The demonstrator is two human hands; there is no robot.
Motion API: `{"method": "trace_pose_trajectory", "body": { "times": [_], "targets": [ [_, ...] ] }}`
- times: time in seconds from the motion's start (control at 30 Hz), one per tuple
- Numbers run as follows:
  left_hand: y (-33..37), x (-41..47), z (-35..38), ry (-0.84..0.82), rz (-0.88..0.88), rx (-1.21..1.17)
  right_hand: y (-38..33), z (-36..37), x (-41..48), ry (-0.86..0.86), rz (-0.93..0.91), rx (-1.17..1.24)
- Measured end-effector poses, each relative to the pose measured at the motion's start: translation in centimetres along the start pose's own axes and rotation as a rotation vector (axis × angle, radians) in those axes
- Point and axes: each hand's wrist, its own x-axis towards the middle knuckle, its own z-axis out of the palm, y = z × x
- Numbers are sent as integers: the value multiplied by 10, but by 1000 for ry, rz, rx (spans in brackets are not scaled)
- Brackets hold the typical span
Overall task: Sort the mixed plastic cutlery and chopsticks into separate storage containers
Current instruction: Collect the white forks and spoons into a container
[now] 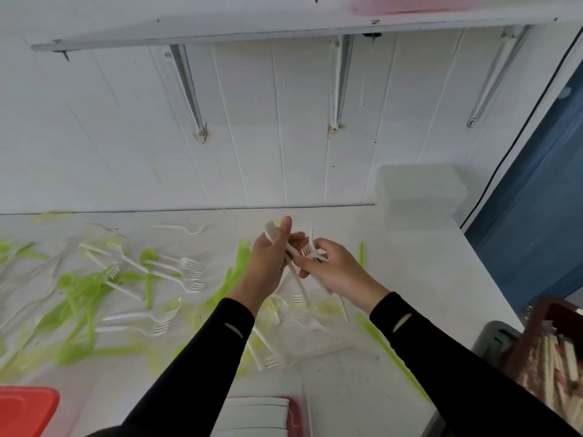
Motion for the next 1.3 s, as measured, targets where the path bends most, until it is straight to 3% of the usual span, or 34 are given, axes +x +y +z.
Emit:
{"method": "trace_pose_trajectory", "body": {
  "times": [0.17,0.37,0.5,0.67,0.83,0.97,1.13,1.3],
  "targets": [
    [2,0,-3,125,77,9,-1,-4,-3,12,70,51],
    [-10,-5,4,99,14,162,-5,-10,-3,-120,221,138],
    [-12,-3,2,56,11,72,-3,-11,0,-81,207,239],
    [-12,-3,0,72,-67,211,2,-12,3,-17,106,350],
    [-5,-5,5,-55,-204,-28,8,-7,6,-6,64,445],
    [-12,-5,4,-170,-108,62,11,-4,4,38,55,395],
    [-12,-6,1,-142,-99,17,11,-2,2,12,67,315],
    [-15,-8,2,-139,-63,169,10,-3,0,-46,131,239]
  ]
}}
